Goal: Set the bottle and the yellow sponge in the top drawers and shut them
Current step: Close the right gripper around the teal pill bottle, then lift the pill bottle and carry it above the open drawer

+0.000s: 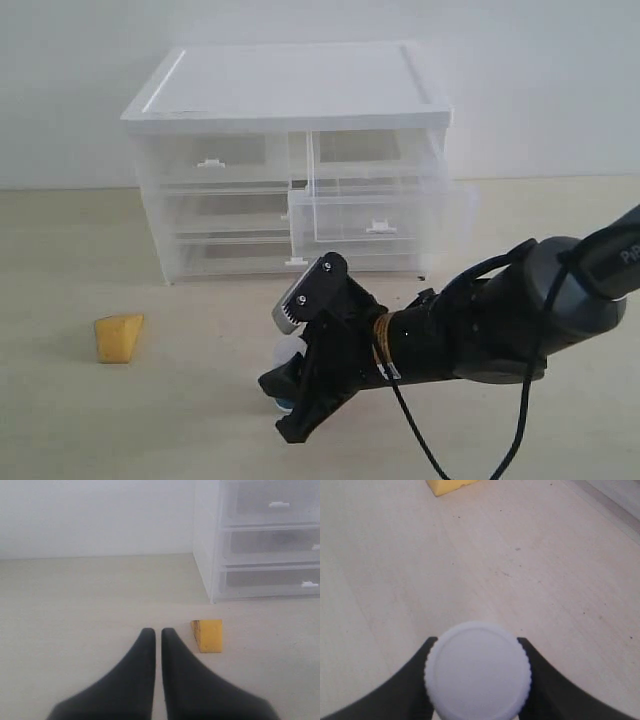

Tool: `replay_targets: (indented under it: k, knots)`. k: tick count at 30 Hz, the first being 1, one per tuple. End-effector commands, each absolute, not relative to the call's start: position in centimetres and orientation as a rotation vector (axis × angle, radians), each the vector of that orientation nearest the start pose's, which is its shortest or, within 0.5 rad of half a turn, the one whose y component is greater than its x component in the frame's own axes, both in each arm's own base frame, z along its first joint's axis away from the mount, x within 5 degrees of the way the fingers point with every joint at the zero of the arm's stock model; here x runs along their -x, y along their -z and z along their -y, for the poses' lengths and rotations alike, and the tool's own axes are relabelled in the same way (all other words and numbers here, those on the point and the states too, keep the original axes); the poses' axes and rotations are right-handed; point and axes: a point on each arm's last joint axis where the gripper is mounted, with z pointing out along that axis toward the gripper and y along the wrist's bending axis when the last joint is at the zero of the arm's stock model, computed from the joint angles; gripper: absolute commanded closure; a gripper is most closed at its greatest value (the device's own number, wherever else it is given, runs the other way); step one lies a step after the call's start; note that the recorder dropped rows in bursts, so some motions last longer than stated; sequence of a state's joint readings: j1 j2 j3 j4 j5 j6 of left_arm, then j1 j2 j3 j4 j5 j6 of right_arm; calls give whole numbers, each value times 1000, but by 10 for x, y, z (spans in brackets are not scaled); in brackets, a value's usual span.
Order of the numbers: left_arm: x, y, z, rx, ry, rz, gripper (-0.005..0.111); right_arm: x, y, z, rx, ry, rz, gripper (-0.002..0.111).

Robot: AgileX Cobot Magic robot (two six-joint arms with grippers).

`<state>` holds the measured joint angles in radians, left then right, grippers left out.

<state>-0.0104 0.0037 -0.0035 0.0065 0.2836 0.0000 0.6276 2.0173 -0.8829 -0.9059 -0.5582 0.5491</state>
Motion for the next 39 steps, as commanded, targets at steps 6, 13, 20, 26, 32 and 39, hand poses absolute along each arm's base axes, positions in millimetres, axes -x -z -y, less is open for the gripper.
replay_targets:
  k: [6,13,20,26,32,39]
  knots:
    - [-55,-188,0,-13,-1,-1762,102,-258,-157,-243,1247,-772,-1906,109]
    - [-55,-188,0,-13,-1,-1762,102,-242,-197,-234,1234,-814,-1952,109]
    - [-55,-188,0,-13,-1,-1762,102,-225,-247,-224,1201,-871,-1902,108]
    - [-55,-188,0,-13,-1,-1762,102,-220,-278,-226,1212,-933,-1795,108]
    - [-55,-188,0,-13,-1,-1762,102,-244,-296,-218,1012,-676,-1794,108]
    - [-55,-188,0,-13,-1,-1762,102,-256,-326,-189,781,-333,-1728,108]
